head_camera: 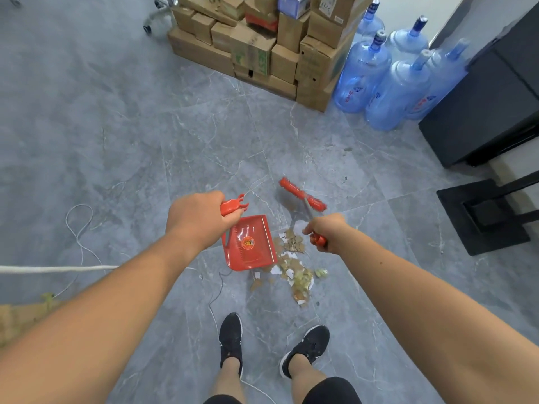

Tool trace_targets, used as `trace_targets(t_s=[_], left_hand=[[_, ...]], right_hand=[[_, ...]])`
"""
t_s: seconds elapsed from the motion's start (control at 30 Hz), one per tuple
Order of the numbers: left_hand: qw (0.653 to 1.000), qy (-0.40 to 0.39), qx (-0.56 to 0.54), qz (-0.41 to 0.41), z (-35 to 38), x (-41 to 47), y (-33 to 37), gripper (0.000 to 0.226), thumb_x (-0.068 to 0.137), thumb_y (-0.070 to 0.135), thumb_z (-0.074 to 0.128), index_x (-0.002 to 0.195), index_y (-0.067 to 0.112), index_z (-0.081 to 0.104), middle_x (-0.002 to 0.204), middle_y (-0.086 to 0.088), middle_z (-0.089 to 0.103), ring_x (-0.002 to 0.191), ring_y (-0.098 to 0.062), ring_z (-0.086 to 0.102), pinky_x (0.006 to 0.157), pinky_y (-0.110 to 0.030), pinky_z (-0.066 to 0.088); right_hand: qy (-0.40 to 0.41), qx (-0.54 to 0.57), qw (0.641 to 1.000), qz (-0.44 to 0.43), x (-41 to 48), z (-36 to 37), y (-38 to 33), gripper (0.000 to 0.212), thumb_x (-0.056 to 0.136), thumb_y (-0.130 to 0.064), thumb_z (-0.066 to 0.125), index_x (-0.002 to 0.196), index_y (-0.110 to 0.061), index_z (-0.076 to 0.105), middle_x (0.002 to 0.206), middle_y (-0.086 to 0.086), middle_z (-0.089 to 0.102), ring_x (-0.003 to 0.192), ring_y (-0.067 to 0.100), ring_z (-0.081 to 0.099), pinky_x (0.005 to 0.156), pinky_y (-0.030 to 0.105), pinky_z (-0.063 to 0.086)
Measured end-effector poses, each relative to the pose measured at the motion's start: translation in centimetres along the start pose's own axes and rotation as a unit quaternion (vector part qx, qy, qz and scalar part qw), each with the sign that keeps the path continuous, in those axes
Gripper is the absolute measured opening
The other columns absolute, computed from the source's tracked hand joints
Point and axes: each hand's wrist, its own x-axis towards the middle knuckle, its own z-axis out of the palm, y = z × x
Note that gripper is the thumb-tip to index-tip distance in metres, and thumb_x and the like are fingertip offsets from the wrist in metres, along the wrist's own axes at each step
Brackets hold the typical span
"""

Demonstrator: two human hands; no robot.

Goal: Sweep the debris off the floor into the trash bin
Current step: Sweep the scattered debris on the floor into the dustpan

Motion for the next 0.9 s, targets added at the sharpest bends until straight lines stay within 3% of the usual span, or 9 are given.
trace_targets(t_s=[0.23, 0.37, 0.43, 0.53, 0.67, 0.9], left_hand=[[0.999, -0.01, -0.015, -0.04, 1.3, -0.4, -2.1, 0.051, 0.085, 0.069, 0.055, 0.07, 0.021, 0.053, 0.061, 0.008, 0.051, 0.064, -0.023, 0.052, 0.055, -0.031, 0.033], [0.998, -0.005, -0.013, -0.057, 1.9, -0.9, -3.2, 0.053, 0.085, 0.07, 0.057, 0.066, 0.021, 0.051, 0.06, 0.004, 0.056, 0.062, -0.026, 0.056, 0.055, -0.031, 0.037], [0.998, -0.001, -0.009, -0.062, 1.9, -1.3, -3.5, 0.052, 0.085, 0.069, 0.058, 0.066, 0.021, 0.054, 0.06, 0.003, 0.056, 0.063, -0.027, 0.057, 0.055, -0.032, 0.037], [0.998, -0.004, 0.0, -0.063, 1.7, -1.8, -3.8, 0.051, 0.084, 0.07, 0.058, 0.066, 0.022, 0.056, 0.059, 0.003, 0.057, 0.063, -0.025, 0.057, 0.055, -0.032, 0.038], [0.998, -0.021, -0.009, -0.065, 1.1, -1.9, -4.5, 0.049, 0.085, 0.067, 0.059, 0.066, 0.021, 0.057, 0.061, 0.003, 0.057, 0.067, -0.029, 0.058, 0.059, -0.033, 0.039], [0.998, -0.054, 0.024, -0.019, 0.9, -1.5, -4.7, 0.052, 0.084, 0.07, 0.055, 0.066, 0.022, 0.055, 0.062, 0.006, 0.057, 0.064, -0.022, 0.055, 0.056, -0.031, 0.036]], right_hand=[[0.019, -0.14, 0.99, -0.005, 5.0, 0.3, 2.9, 0.02, 0.09, 0.005, 0.061, 0.108, 0.002, 0.053, 0.085, 0.022, 0.057, 0.051, 0.025, 0.052, 0.043, 0.026, 0.042], [0.006, -0.212, 0.977, 0.03, 5.5, -0.2, 5.6, 0.01, 0.099, -0.001, 0.048, 0.107, 0.006, 0.049, 0.071, 0.019, 0.056, 0.041, 0.025, 0.055, 0.044, 0.03, 0.048], [0.011, -0.272, 0.962, 0.031, 4.8, -0.3, 7.2, 0.01, 0.1, -0.002, 0.042, 0.106, 0.002, 0.049, 0.072, 0.016, 0.054, 0.05, 0.025, 0.052, 0.047, 0.031, 0.045], [0.017, -0.303, 0.95, 0.072, 3.9, -0.7, 10.0, 0.024, 0.1, -0.003, 0.038, 0.123, -0.003, 0.046, 0.085, 0.018, 0.054, 0.06, 0.026, 0.049, 0.051, 0.031, 0.045], [0.024, -0.304, 0.948, 0.092, 2.2, -1.8, 12.4, 0.023, 0.1, -0.009, 0.039, 0.122, -0.006, 0.045, 0.088, 0.018, 0.054, 0.063, 0.025, 0.051, 0.047, 0.029, 0.045], [0.012, -0.274, 0.955, 0.11, -0.2, -0.7, 12.7, 0.022, 0.099, -0.009, 0.039, 0.118, -0.004, 0.049, 0.087, 0.019, 0.056, 0.058, 0.025, 0.051, 0.045, 0.027, 0.045]])
